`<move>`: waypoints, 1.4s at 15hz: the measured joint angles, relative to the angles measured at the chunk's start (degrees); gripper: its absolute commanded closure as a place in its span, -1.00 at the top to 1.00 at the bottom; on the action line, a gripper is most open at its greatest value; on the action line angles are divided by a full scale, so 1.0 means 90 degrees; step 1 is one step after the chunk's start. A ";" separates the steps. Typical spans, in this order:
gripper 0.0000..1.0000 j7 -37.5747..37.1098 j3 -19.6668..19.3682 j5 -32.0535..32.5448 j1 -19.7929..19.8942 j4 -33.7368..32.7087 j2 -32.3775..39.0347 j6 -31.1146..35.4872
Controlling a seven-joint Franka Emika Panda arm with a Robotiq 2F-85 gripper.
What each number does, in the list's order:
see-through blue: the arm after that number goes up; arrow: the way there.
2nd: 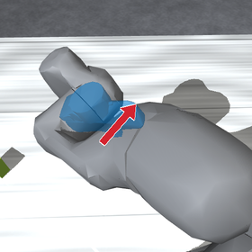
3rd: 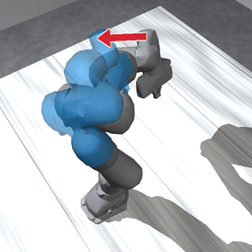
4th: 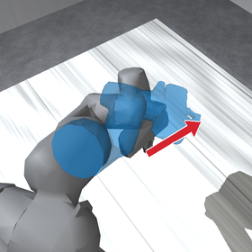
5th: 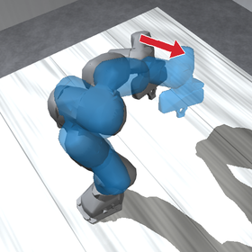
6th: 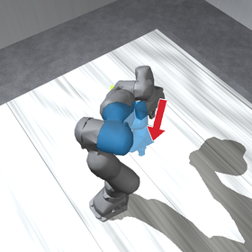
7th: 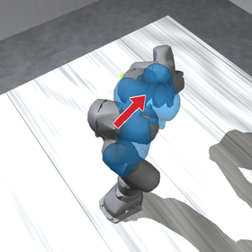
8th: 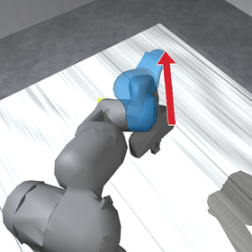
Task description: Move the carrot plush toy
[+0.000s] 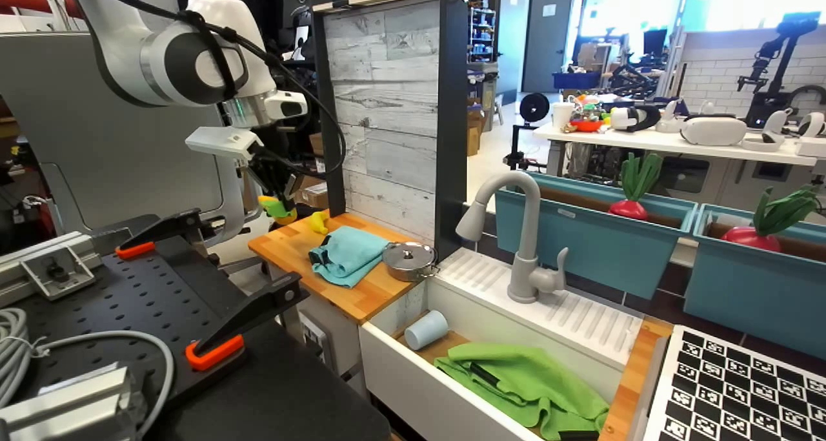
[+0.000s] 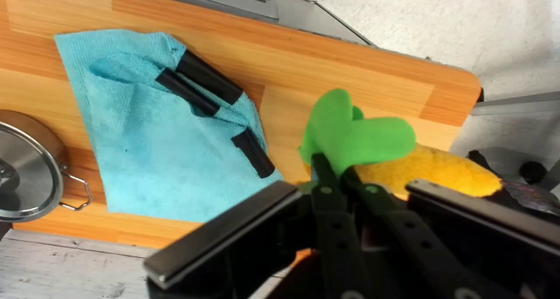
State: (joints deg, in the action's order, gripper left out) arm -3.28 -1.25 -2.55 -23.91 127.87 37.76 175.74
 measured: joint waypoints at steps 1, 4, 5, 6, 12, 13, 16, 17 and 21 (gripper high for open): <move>-0.97 -0.0001 0.0001 0.0059 0.0000 -0.0147 0.0060 -0.0158; -0.97 -0.0005 -0.0013 0.0177 0.0001 -0.0539 0.0288 -0.0498; -0.97 -0.0005 -0.0032 0.0216 0.0002 -0.0651 0.0376 -0.0585; -0.97 -0.0012 -0.0058 0.0255 0.0003 -0.0760 0.0471 -0.0655; -0.97 -0.0078 -0.0169 0.0371 0.0011 -0.1383 0.1037 -0.0903; -0.97 -0.0093 -0.0173 0.0375 0.0010 -0.1471 0.1126 -0.0912; -0.37 -0.0129 -0.0189 0.0381 0.0009 -0.1714 0.1381 -0.0961; -0.23 -0.0146 -0.0192 0.0381 0.0009 -0.1784 0.1446 -0.1014; 0.35 -0.0172 -0.0195 0.0381 0.0011 -0.1975 0.1540 -0.1274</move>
State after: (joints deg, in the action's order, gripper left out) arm -4.83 -3.00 0.87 -23.81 110.09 51.62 164.28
